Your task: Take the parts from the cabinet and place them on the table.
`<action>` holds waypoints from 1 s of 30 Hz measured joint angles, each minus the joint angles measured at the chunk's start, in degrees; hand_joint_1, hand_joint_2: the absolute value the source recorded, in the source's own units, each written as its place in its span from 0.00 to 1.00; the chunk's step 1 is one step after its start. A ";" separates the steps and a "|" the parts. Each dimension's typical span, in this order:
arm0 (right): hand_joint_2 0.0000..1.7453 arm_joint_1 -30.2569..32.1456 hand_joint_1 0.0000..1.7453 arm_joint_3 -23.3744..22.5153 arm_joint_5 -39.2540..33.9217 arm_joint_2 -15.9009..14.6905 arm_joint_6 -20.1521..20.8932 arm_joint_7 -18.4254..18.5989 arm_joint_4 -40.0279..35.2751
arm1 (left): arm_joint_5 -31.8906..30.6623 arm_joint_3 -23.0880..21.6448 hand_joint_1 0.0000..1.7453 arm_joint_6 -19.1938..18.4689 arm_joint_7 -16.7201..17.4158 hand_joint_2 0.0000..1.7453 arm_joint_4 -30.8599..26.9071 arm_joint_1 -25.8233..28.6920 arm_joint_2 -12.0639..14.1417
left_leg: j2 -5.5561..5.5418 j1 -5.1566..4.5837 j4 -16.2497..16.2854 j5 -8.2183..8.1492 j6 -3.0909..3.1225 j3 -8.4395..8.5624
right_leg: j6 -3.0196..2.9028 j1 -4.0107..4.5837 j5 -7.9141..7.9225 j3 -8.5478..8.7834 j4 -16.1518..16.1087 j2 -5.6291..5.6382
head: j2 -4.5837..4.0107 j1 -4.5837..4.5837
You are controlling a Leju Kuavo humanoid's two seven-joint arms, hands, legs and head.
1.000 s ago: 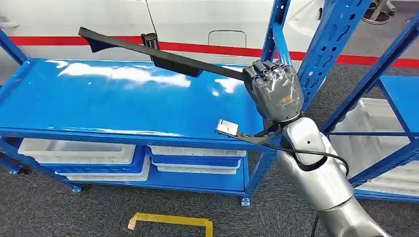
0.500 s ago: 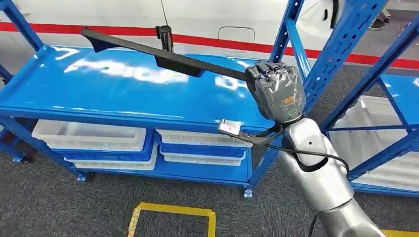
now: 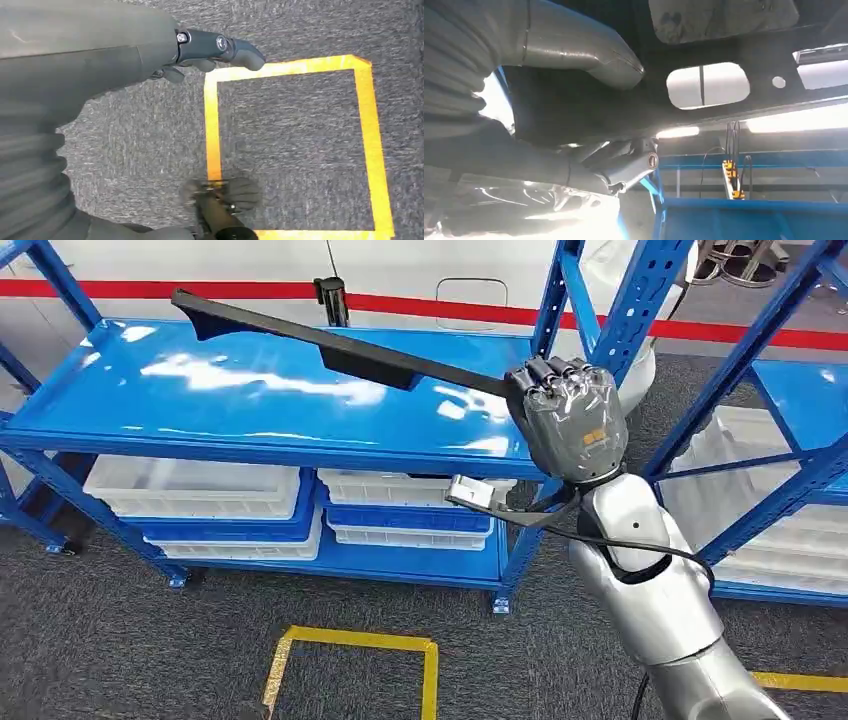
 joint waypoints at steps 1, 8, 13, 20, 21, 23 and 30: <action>1.00 0.13 1.00 0.00 0.00 0.00 0.02 0.00 0.00 | 0.00 0.00 0.00 0.00 0.00 1.00 0.00 0.01 0.04 | 0.02 0.22 3.14 -0.54 -0.37 -0.36 | 0.20 -0.01 0.60 -0.79 0.07 -0.01 | 0.00 0.02; 1.00 0.48 1.00 -0.29 0.02 -0.11 0.02 0.00 -0.11 | -0.15 0.00 0.00 0.00 0.04 1.00 0.00 -0.19 0.24 | -0.44 1.05 -13.60 2.94 -1.09 12.83 | 2.49 -0.16 2.84 -5.10 2.32 0.07 | 0.00 -0.02; 1.00 0.61 1.00 -0.46 -0.02 -0.33 0.04 0.00 -0.15 | -0.15 0.00 0.00 0.00 0.31 1.00 0.00 -0.22 0.24 | 0.08 0.22 -13.88 5.54 2.57 10.58 | 4.12 -0.18 2.18 -7.03 3.31 0.10 | 0.00 0.02; 1.00 0.74 1.00 -0.70 -0.02 -0.39 0.09 -0.04 -0.13 | -0.15 0.00 0.00 0.09 0.33 1.00 -0.02 -0.21 0.26 | 0.18 -0.82 -13.84 10.24 3.71 4.38 | 3.94 0.48 -4.42 -7.03 16.88 0.25 | 0.00 0.42; 1.00 0.66 1.00 -0.72 -0.02 -0.39 0.09 -0.06 -0.15 | -0.15 0.00 0.00 0.11 0.33 1.00 -0.02 -0.21 0.26 | 0.09 -1.19 -13.86 10.82 3.75 3.81 | 3.28 1.08 -3.30 -3.44 11.70 0.34 | 0.00 0.40; 1.00 0.34 1.00 -0.79 0.00 -0.37 0.07 -0.15 -0.22 | -0.15 0.02 0.00 0.11 0.33 1.00 -0.02 -0.23 -0.13 | 0.15 -1.41 -13.84 11.86 3.38 2.95 | 0.16 2.32 -5.28 3.90 1.11 -0.09 | 0.00 0.23; 1.00 0.11 1.00 -0.79 0.00 0.02 0.07 -0.20 -0.24 | -0.17 0.02 0.00 0.15 0.37 1.00 0.00 0.06 -0.11 | 0.04 -0.51 -8.70 5.65 1.05 0.71 | 0.41 0.20 0.16 2.51 -3.11 -0.63 | 0.00 0.37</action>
